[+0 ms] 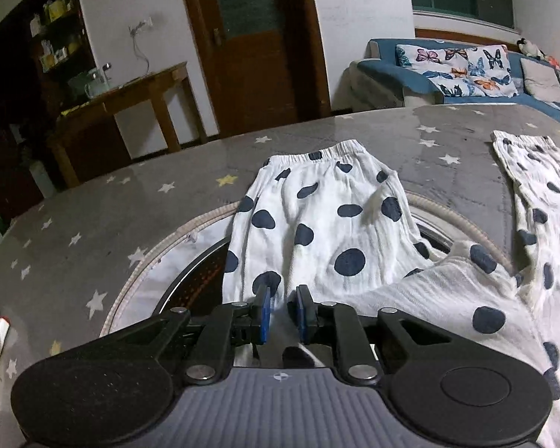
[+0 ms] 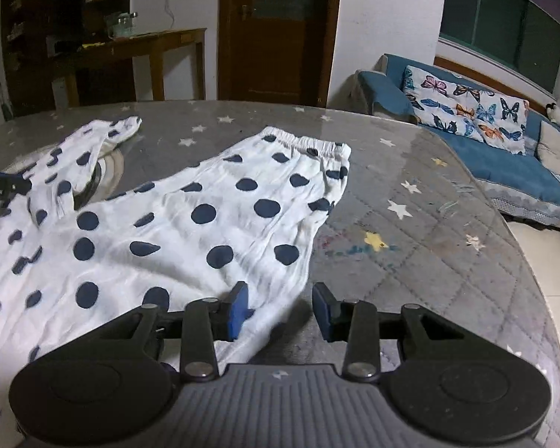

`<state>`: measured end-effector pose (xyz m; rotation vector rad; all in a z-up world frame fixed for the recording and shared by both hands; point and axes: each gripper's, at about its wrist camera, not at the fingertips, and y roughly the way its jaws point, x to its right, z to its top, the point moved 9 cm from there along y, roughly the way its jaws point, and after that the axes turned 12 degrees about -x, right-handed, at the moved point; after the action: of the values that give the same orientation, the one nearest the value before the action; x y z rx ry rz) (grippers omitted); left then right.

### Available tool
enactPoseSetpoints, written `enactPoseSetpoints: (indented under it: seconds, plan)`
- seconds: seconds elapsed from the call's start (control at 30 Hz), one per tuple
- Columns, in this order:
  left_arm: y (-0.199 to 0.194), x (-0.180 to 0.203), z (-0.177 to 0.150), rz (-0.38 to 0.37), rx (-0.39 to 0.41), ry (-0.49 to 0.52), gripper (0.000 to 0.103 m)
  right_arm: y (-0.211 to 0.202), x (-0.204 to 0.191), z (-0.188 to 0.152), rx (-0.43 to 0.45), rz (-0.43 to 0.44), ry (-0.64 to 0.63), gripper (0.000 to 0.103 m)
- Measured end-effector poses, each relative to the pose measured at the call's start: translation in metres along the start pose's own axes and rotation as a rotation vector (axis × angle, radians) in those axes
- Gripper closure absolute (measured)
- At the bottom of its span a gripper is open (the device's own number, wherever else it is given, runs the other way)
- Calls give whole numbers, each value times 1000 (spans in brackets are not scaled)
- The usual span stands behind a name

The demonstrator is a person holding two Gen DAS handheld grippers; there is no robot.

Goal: Fold clothes
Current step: 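Lay the trousers flat on the table with both grippers, legs extended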

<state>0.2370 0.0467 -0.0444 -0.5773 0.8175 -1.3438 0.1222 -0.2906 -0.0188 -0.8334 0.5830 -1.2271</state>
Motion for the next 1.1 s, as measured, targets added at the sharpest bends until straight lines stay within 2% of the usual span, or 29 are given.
enactPoseSetpoints:
  seconds: [0.13,0.27,0.37,0.63,0.83,0.9,1.0,1.1]
  plan:
    - [-18,4,-9,-9,14,21,86,-16,-21,-12,5,81,-32,66]
    - [-36,9,-20,-20,24,47,86,-35,-49,-38,-9,143,-104,66]
    - [-54,21,-36,-61,25,72,86,-46,-65,-58,-26,170,-136,66]
    - [-92,56,-88,-165,9,169,85,-68,-78,-93,-23,137,-179,66]
    - [-105,62,-116,-167,18,226,86,-82,-71,-106,-27,122,-159,66]
    - [-109,61,-119,-167,20,235,85,-92,-73,-105,-4,120,-157,66]
    - [-113,58,-121,-164,26,236,85,-104,-81,-98,47,167,-153,66]
    - [-113,56,-126,-161,21,231,85,-104,-96,-101,43,213,-177,66]
